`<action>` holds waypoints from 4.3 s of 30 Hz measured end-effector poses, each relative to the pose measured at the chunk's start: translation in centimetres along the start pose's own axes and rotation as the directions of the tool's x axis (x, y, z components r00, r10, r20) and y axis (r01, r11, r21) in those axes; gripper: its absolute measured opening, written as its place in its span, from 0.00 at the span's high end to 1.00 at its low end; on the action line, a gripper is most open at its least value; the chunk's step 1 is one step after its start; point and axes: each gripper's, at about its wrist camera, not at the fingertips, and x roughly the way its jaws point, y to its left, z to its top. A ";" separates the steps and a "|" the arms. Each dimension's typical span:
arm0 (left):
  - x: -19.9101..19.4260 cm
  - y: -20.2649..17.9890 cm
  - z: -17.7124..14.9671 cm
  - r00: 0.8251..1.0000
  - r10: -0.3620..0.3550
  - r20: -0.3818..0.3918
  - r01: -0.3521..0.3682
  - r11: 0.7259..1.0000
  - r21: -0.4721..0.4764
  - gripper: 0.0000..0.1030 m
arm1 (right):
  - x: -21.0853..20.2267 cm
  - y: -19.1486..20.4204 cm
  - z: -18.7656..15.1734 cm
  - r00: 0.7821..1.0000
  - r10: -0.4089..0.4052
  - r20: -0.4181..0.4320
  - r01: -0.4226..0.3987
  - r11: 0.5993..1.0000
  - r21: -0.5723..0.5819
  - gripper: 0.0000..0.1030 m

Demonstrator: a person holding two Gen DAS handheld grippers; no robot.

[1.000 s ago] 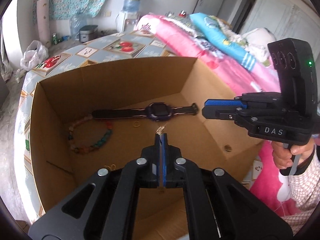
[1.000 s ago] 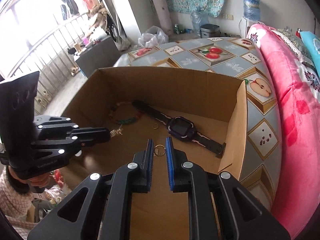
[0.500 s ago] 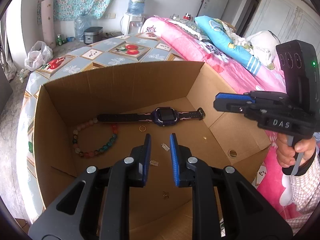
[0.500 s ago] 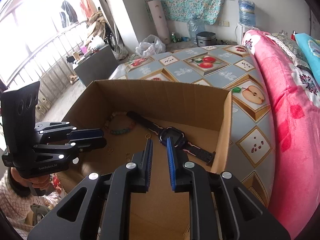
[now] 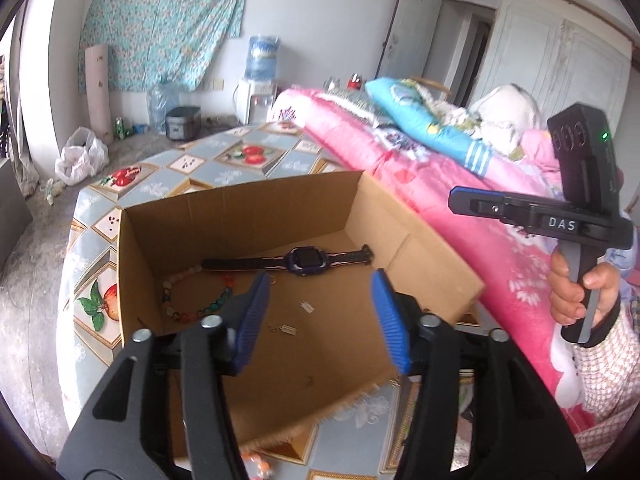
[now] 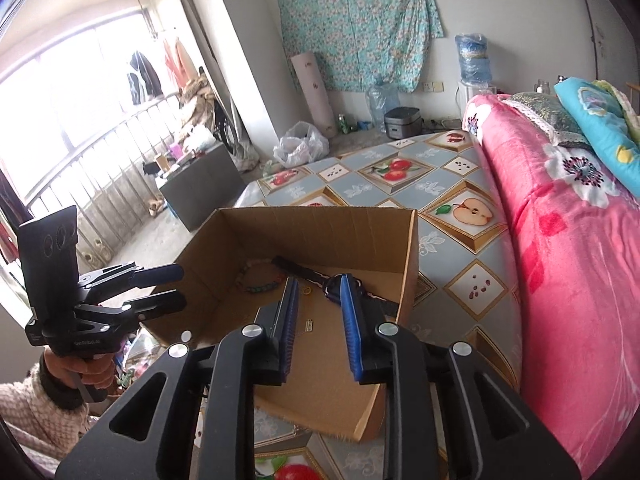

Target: Organize jewelry

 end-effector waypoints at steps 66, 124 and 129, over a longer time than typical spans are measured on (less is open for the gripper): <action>7.6 -7.4 -14.9 0.901 0.290 -0.322 -0.303 0.953 0.008 0.08 | 6.2 -0.8 -16.5 0.883 -0.391 -0.259 0.398 0.917 -0.028 0.06; 5.9 -6.0 -15.1 0.983 0.051 -0.174 -0.043 0.998 0.045 0.92 | 8.4 3.8 -15.2 0.971 -0.076 -0.226 0.039 0.986 -0.164 0.95; 6.1 -5.8 -15.1 0.985 0.053 -0.164 -0.047 0.998 0.044 0.92 | 8.0 2.5 -15.1 0.972 -0.033 -0.234 0.015 0.997 -0.080 0.97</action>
